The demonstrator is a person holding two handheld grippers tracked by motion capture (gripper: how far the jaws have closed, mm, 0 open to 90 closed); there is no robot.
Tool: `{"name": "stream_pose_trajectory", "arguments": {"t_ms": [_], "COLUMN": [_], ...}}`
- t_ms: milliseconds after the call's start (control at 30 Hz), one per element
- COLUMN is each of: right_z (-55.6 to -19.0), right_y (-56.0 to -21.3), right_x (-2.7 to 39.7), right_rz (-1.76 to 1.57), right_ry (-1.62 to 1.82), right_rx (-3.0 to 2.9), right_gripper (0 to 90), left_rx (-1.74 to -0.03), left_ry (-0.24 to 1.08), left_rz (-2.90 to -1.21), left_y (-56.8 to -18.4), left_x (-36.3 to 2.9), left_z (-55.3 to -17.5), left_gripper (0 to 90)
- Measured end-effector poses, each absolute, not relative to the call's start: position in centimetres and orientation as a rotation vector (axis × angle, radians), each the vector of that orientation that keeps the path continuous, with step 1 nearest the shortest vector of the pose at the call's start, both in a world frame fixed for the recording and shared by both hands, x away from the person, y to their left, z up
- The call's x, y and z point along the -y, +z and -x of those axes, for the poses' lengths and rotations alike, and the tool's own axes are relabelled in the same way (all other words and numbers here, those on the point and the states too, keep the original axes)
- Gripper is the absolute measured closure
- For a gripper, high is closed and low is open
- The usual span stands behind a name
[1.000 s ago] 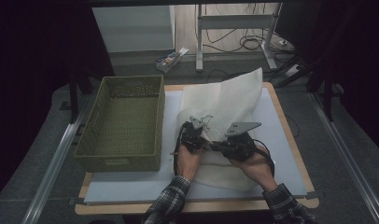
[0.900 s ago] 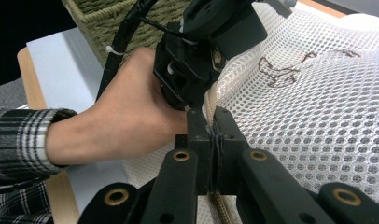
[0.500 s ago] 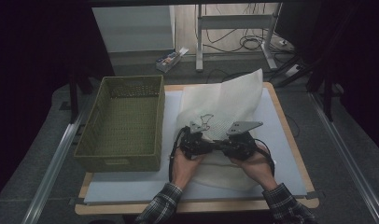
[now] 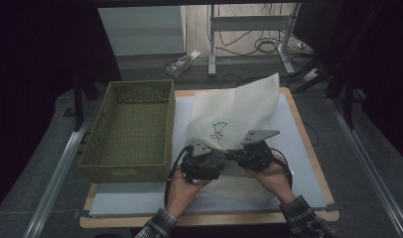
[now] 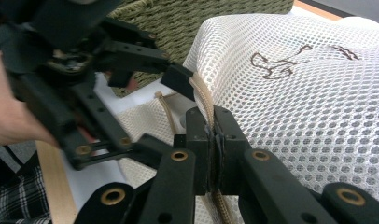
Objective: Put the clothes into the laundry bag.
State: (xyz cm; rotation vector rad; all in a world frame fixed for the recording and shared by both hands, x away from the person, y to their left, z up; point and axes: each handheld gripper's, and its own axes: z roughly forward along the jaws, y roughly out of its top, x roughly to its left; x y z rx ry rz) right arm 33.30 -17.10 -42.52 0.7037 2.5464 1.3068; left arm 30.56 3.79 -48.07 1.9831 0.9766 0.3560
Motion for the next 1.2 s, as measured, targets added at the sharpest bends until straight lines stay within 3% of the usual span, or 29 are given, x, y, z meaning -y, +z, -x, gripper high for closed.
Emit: {"name": "stream_pose_trajectory", "arguments": {"t_ms": [700, 1200], "right_z": [-31.4, -31.9], "right_y": [-40.4, -46.6], "right_x": [21.0, 21.8], "right_rz": [-0.729, -0.79], "right_ry": [1.379, 1.145], "right_rx": [-2.469, -2.555], "right_gripper": [84.7, 82.6], "left_rx": [-0.914, -0.914], "left_ry": [0.338, 0.354], "left_rz": [-1.876, -1.856], "left_y": [-46.6, -46.9], "left_x": [-8.5, -9.9], "left_z": [-25.6, -24.6], "left_gripper": [13.4, 7.7]}}
